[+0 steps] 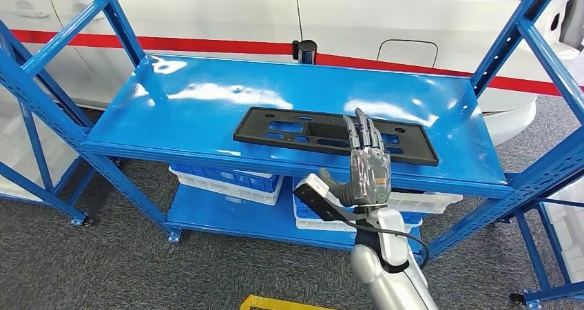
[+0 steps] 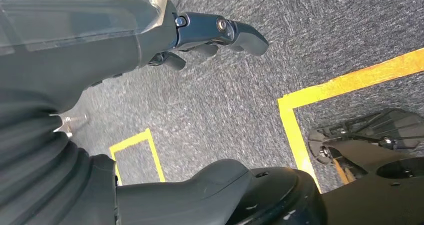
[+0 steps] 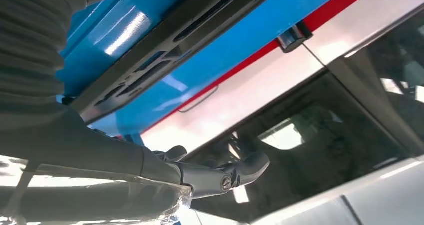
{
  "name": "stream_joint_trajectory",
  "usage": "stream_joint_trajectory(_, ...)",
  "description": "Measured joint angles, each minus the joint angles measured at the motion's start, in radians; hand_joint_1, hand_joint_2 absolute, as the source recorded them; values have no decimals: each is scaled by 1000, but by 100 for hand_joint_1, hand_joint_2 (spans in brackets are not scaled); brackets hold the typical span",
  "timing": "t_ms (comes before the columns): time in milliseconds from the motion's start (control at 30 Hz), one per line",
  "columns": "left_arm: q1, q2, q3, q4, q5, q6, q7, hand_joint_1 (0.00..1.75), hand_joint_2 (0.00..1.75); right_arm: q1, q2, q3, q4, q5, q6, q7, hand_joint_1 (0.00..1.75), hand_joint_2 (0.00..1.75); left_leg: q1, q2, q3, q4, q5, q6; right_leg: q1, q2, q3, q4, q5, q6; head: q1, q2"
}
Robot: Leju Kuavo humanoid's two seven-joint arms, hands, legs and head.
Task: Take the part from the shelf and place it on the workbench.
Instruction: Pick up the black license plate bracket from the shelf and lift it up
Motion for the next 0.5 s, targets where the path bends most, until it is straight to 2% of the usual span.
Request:
stream_joint_trajectory(200,0,5,-31,0,-31,-13,5,0,175,-15,18,-51,32,-4,12,29,0,175,0,0,0,0,0,0,0,0,0,0,0,0,0,0)
stream_joint_trajectory(500,-1,9,-60,0,-52,-19,9,0,175,-22,28,-94,69,56,14,66,0,175,0,0,0,0,0,0,0,0,0,0,0,0,0,0)
